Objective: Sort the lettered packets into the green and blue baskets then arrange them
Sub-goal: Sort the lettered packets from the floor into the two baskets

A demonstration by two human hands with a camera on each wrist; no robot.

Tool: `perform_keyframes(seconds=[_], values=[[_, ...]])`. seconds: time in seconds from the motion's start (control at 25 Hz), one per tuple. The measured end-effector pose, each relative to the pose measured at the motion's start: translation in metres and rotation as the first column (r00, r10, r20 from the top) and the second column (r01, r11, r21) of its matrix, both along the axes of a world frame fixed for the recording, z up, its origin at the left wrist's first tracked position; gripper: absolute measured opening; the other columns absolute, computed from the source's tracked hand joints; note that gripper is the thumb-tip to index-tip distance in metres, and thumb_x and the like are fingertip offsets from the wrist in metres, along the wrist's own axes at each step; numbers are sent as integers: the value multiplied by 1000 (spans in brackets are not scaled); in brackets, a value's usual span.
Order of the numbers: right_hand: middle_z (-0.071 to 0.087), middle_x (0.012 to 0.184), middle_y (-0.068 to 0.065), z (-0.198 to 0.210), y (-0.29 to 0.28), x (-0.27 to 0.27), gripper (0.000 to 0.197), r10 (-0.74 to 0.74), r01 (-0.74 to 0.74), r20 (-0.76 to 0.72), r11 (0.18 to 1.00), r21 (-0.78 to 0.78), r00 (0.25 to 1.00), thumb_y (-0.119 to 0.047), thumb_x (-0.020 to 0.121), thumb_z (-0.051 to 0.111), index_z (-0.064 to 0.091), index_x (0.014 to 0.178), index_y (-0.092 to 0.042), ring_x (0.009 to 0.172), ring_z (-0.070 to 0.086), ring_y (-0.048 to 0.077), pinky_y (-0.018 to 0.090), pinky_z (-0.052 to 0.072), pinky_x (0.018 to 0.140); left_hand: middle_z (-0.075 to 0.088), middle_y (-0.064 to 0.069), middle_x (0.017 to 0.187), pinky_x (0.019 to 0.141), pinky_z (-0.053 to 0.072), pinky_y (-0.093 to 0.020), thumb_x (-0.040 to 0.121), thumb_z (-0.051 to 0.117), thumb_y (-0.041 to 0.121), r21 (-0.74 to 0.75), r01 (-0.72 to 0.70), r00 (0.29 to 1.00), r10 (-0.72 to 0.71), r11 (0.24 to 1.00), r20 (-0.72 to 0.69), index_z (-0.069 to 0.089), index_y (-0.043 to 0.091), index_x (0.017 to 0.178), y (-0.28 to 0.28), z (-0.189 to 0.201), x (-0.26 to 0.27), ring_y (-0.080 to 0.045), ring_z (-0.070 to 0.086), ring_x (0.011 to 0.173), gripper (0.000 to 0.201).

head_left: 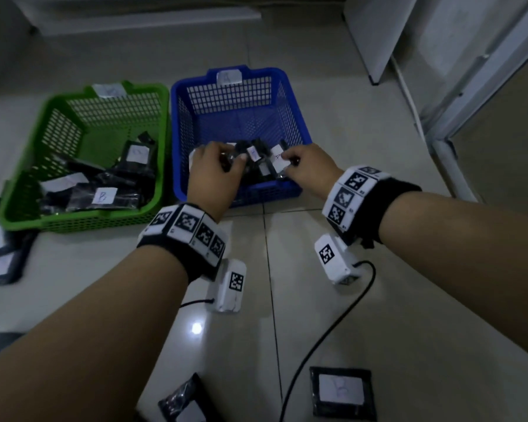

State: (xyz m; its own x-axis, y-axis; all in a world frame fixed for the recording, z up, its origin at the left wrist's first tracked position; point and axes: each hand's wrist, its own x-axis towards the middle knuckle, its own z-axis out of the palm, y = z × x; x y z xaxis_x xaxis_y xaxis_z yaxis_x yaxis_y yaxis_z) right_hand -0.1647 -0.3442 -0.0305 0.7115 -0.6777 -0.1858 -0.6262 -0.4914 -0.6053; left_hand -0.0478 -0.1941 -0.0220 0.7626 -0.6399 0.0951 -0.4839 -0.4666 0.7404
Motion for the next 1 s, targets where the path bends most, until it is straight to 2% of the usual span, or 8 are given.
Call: perform_keyframes(seconds=[0.16,0.24,0.4,0.52,0.64,0.8,0.92,1.0], values=[[53,130,16,5,15,-16,35,93,-90,36,991,-98,995,-11,90,54,62,124,-8,115,56,27,11,33,89,41,-18,136,105,36,-31,91,54,29,196,69,995,-81,978,55,53,9,131,-2,-7,-1,-32,49,119,44],[51,128,15,11,31,-41,33,91,-75,139,990,-116,986,-4,88,54,65,120,-6,116,52,23,0,27,87,43,-20,130,106,33,-28,89,56,22,130,109,982,-127,985,142,55,7,130,8,-11,-9,-33,47,117,43],[60,100,4,13,80,-112,25,118,-102,151,989,-108,982,-3,83,57,74,99,-13,93,51,13,15,35,84,51,-13,112,95,40,-26,82,58,15,-51,216,959,-202,975,199,65,13,109,55,-14,-51,-25,50,107,28],[66,95,4,7,123,-158,20,194,-194,-16,981,22,981,-5,84,60,76,93,-13,90,57,15,18,38,81,56,2,97,86,42,-28,82,62,16,42,409,911,-411,911,35,70,22,97,104,-22,-85,-17,53,94,18],[63,105,6,-2,166,-191,20,325,-289,-257,942,168,910,-12,86,61,71,104,-13,103,55,21,22,38,81,62,9,95,85,42,-20,77,75,22,194,636,769,-590,747,-245,71,26,91,158,-29,-97,-10,54,92,15],[46,115,5,-11,207,-213,52,475,-461,-561,869,179,678,-31,75,74,49,119,-18,105,45,23,33,43,76,59,7,109,93,44,-29,53,76,61,348,863,499,-729,366,-469,67,31,104,209,-41,-87,-12,53,102,60],[43,116,9,-15,215,-205,61,490,-526,-622,838,144,611,-26,71,77,42,119,-14,102,45,25,32,40,71,46,1,117,97,40,-35,46,67,66,511,842,441,-766,173,-468,57,28,121,230,-47,-85,-20,43,109,85],[45,114,10,-18,215,-198,55,487,-530,-637,836,141,598,-24,72,77,44,114,-12,101,45,25,32,40,71,42,0,117,96,40,-36,51,79,49,554,816,461,-765,166,-449,55,26,122,235,-48,-86,-22,41,109,78]])
